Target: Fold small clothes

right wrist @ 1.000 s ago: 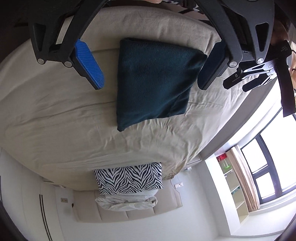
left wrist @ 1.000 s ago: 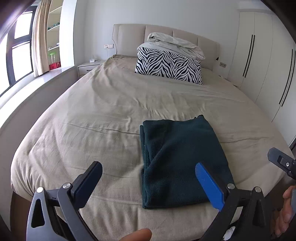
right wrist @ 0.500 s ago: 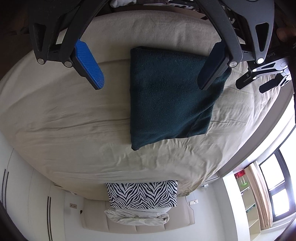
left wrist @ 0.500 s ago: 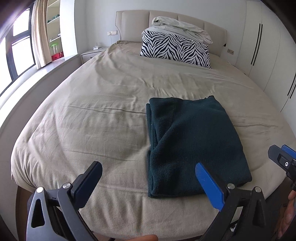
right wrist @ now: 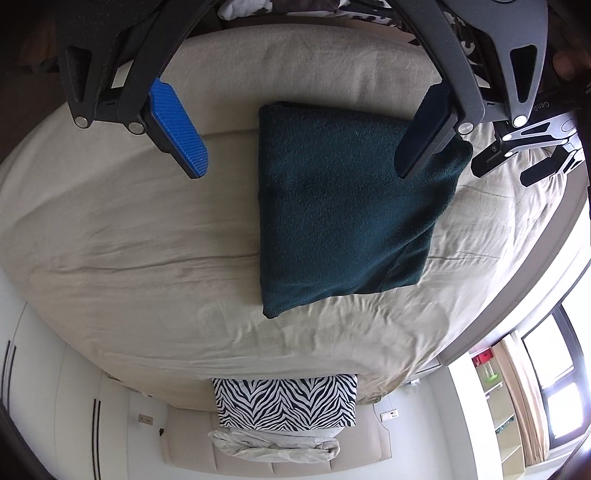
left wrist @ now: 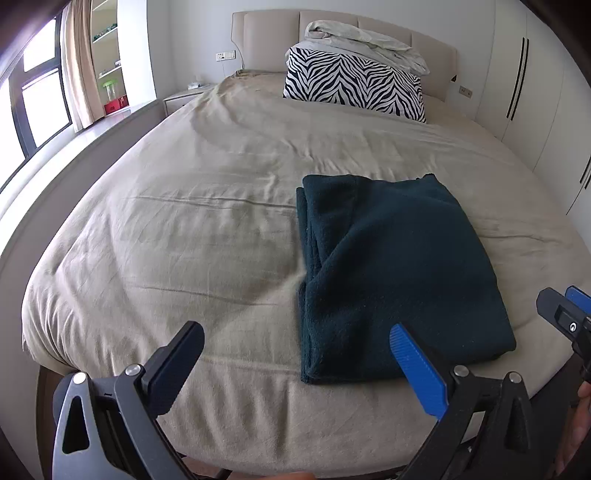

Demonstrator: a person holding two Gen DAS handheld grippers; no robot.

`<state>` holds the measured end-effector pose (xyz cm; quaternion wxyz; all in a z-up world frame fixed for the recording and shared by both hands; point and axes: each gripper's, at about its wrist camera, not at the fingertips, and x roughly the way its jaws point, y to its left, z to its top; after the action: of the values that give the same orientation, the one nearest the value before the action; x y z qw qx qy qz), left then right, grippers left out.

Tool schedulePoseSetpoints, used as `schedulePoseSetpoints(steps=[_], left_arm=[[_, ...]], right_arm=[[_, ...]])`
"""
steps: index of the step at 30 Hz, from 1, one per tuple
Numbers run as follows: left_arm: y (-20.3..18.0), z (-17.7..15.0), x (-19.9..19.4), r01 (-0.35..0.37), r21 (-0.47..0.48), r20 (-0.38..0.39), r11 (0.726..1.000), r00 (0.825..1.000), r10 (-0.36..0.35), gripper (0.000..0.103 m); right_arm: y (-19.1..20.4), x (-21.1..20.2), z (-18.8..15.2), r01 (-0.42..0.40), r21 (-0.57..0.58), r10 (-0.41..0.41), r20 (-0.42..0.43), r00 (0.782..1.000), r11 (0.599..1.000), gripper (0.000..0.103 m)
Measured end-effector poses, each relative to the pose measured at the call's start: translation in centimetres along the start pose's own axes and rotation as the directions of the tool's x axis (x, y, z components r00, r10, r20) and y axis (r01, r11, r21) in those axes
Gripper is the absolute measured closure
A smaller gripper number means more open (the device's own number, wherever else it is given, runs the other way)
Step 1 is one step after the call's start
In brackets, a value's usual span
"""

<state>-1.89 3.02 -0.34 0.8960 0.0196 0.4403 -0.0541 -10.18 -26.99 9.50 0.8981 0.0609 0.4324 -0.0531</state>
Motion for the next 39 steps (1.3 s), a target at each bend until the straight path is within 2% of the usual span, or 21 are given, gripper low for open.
schedulePoseSetpoints(steps=[39], left_arm=[[0.37,-0.44,0.38,-0.004,-0.004,-0.022,1.0,1.0,0.004,0.0]], right_arm=[[0.67,0.4,-0.43,0.002,-0.013,-0.002,-0.019,1.0,1.0,0.0]])
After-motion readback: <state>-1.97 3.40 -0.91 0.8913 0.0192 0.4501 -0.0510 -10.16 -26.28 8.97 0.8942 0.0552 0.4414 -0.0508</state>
